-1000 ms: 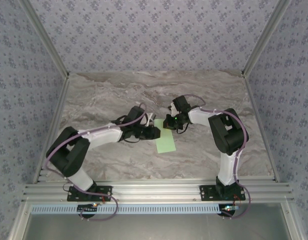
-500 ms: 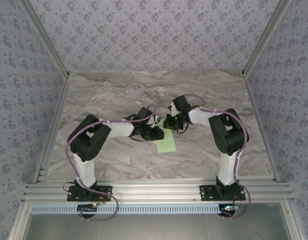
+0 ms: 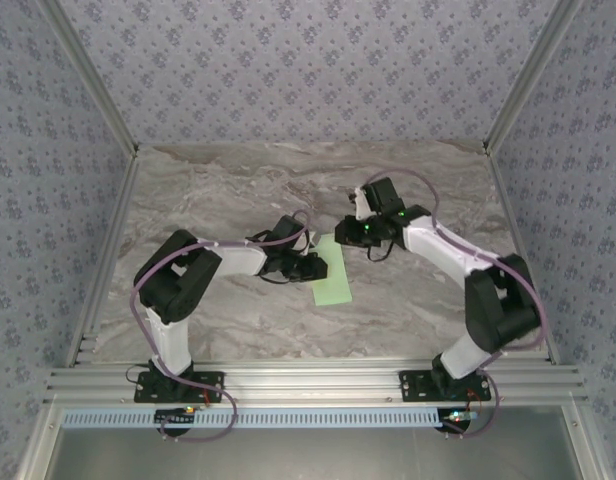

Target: Fold a paper plane with a square sheet of paper (fold left side to right side)

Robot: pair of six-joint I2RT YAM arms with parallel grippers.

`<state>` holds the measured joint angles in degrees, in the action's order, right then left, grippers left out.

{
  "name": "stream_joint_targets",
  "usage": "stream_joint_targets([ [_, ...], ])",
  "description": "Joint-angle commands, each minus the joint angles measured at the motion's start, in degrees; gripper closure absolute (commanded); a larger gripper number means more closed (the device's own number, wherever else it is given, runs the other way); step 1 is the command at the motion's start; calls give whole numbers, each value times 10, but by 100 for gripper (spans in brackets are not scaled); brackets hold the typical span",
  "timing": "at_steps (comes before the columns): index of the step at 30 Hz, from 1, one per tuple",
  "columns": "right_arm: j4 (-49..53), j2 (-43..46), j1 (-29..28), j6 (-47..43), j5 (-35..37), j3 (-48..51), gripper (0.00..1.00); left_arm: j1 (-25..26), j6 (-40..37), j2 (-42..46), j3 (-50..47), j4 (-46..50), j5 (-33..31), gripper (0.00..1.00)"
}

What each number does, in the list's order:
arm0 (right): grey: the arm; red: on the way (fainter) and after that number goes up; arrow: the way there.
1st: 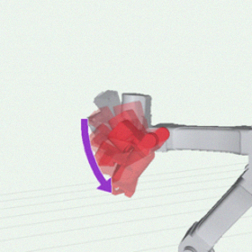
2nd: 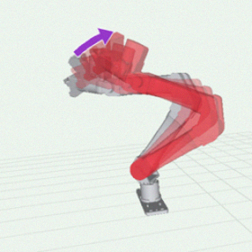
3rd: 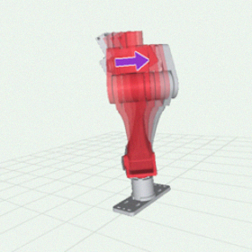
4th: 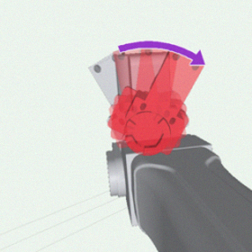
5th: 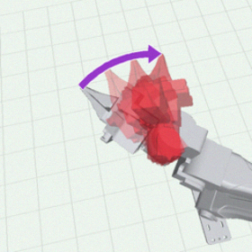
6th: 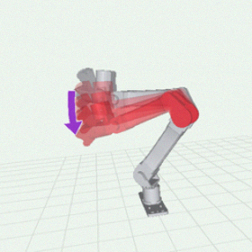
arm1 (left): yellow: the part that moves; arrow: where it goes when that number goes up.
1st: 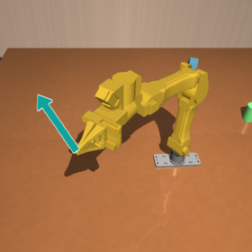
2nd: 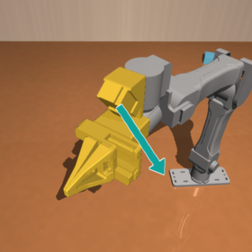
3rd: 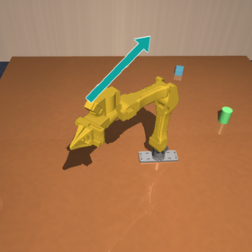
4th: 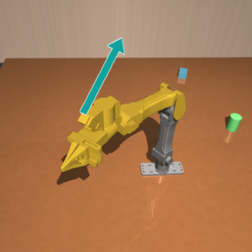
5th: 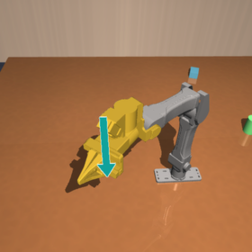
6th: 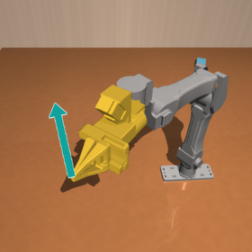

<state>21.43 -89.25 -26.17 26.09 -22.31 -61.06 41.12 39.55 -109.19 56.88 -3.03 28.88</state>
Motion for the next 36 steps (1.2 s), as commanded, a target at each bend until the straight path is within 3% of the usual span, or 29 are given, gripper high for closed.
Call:
stream_joint_targets([
  [1, 30, 25, -15, 16, -13, 78, 83, 3, 2, -12, -13, 28, -22, 80],
  [5, -12, 20, -42, 42, -42, 129, 86, 3, -2, -11, -7, 36, -22, 80],
  [21, 60, -81, -62, 19, 31, 138, 86, 0, -22, -3, 48, 81, -28, 79],
  [36, 82, -94, -62, 11, 65, 139, 88, -19, -44, -27, 83, 90, -44, 80],
])
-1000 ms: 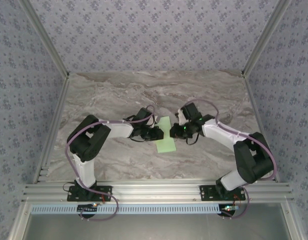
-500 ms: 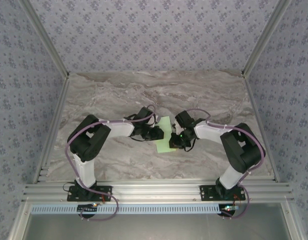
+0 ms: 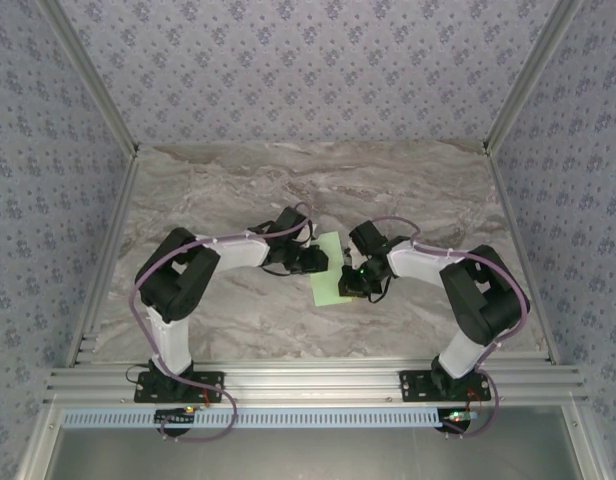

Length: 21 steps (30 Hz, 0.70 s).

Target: Fold a paper plane with a square sheet of paper (fold left side to right side)

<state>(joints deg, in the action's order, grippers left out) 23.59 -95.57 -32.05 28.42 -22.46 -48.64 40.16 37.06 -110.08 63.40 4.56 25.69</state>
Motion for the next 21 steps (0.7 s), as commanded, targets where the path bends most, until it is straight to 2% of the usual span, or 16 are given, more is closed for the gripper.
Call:
stream_joint_targets([
  [1, 63, -31, -3, -14, 70, 14, 88, -11, -20, -22, 20, 14, -14, 80],
  [10, 83, -30, -3, -26, 86, 17, 88, -33, -43, -48, 46, 29, -44, 81],
  [21, 67, -19, -3, -19, 70, 40, 88, -77, -61, -81, 75, 22, -69, 81],
])
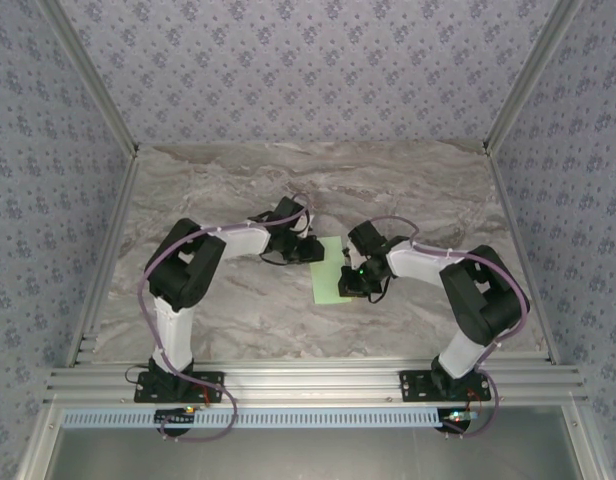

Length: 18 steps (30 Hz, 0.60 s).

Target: Fold a paper plane with a square sheet of paper (fold left side to right side)

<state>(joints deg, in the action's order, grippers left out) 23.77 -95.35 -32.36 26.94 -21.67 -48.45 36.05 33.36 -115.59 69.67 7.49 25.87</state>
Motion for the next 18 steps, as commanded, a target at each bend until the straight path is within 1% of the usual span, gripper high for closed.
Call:
stream_joint_targets([
  [1, 63, -20, 0, -3, 61, 41, 88, -41, -24, -28, 15, -12, -70, 81],
  [5, 59, -16, 0, 1, 59, 47, 88, -60, -27, -43, 38, -15, -66, 81],
  [13, 40, 0, -4, 22, 37, 63, 88, -87, -44, -86, 121, 27, -64, 81],
  [18, -5, 16, -23, 65, 5, 84, 88, -98, -49, -76, 130, 35, -52, 81],
])
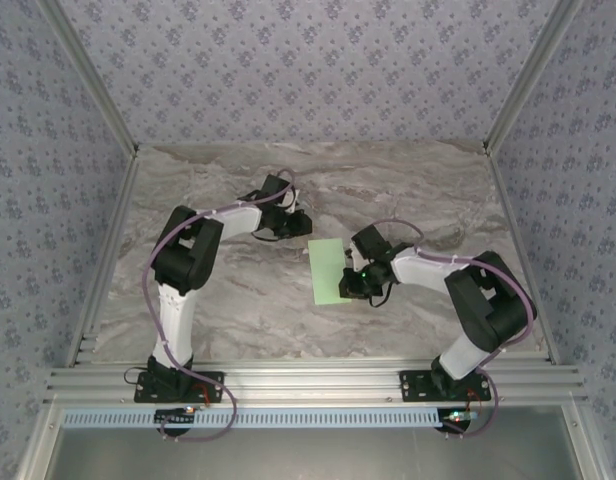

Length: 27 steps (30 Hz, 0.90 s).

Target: Fold a paper plane with a square sheet of paper (fold left side to right side)

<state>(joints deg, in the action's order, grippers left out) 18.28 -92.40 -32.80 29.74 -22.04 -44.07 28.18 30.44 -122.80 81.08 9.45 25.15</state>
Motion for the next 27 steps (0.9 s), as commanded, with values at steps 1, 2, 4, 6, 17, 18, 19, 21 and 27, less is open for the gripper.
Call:
stream_joint_targets([
  [1, 37, -10, -24, 45, 4, 43, 87, -21, -22, 7, 14, 16, -44, 80],
  [2, 25, -4, -30, 52, 1, 45, 87, -23, -24, 19, 11, 17, -44, 79],
  [4, -2, 17, -36, 59, -2, 42, 84, -26, -29, 49, 3, 22, -43, 75],
  [6, -12, 43, -34, 58, 3, 34, 82, -27, -30, 82, -12, 26, -38, 73],
  [17, 44, 170, 36, 3, 101, 26, 47, 59, 42, 142, -112, -46, 43, 72],
  [18, 43, 174, 41, 4, 98, 30, 46, 65, 43, 132, -106, -43, 39, 72],
  [19, 43, 178, 46, 6, 95, 36, 45, 72, 45, 121, -98, -40, 34, 72],
  [21, 41, 184, 50, 9, 93, 46, 44, 79, 46, 98, -82, -34, 31, 72],
  [27, 44, 189, 60, 9, 78, 57, 38, 90, 35, 50, -49, 7, -1, 72],
])
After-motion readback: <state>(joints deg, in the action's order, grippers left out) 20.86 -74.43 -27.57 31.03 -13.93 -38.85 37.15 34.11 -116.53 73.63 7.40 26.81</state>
